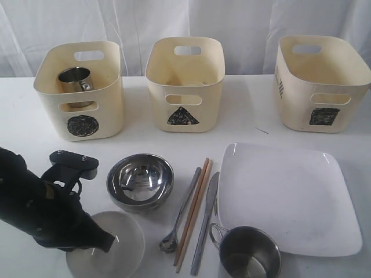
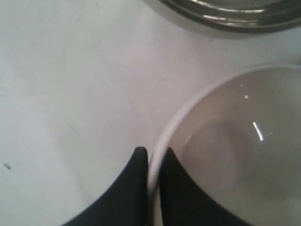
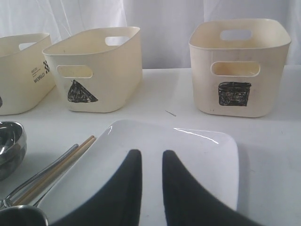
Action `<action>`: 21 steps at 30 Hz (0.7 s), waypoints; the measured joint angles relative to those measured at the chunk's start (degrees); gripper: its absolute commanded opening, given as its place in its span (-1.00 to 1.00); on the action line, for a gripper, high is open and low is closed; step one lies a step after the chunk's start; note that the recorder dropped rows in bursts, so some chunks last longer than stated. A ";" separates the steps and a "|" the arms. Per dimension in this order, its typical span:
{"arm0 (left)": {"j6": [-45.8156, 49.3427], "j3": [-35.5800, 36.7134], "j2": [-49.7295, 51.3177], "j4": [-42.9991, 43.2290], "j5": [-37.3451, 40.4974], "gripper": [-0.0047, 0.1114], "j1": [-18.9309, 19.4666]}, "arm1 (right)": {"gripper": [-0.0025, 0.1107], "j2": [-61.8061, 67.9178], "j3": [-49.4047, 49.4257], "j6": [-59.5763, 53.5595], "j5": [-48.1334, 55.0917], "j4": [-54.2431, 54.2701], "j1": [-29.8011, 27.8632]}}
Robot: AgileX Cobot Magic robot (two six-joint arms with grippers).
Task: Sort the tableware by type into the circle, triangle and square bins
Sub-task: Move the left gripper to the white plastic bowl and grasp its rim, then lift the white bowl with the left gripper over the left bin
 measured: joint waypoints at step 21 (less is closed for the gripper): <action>2.89 -19.93 -13.61 10.48 0.21 -0.92 15.81 | -0.67 0.00 0.00 0.05 0.00 0.00 0.00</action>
